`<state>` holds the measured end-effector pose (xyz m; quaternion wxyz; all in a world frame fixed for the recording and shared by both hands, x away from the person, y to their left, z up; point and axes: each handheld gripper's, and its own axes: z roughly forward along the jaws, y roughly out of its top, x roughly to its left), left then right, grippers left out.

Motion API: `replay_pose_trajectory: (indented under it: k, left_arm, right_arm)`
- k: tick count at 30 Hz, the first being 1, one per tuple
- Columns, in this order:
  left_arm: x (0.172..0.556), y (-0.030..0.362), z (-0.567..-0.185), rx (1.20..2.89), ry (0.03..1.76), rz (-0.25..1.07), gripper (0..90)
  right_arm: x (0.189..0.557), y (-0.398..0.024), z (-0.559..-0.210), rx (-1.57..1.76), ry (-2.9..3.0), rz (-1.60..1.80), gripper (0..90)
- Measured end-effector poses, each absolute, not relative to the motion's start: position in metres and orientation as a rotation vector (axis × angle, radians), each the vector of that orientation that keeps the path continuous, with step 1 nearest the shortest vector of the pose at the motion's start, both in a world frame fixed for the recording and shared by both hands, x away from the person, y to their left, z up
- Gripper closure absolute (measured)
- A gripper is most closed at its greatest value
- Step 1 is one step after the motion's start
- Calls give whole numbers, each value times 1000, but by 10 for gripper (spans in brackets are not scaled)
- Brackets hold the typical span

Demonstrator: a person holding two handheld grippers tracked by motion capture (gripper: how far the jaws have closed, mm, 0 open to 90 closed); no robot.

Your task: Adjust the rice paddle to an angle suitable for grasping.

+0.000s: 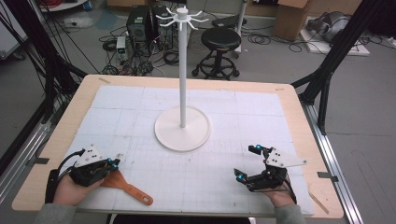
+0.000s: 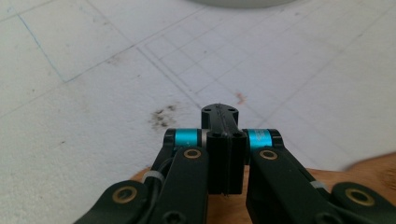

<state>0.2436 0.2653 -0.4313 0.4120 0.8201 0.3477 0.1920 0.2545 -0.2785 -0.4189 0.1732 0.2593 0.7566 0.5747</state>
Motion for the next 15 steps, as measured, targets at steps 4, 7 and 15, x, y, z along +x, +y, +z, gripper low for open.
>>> replay_pose_trajectory:
  k: [4,7,15]
  left_arm:
    - [219,256,-426,2057,806,490,899]
    - [209,252,-424,2058,777,473,900]
    - [185,239,-427,2095,739,398,899]
  right_arm:
    - [254,-278,-419,735,2153,1626,2]
    - [255,-278,-419,724,2149,1627,2]
    - [256,-277,-419,728,2153,1622,2]
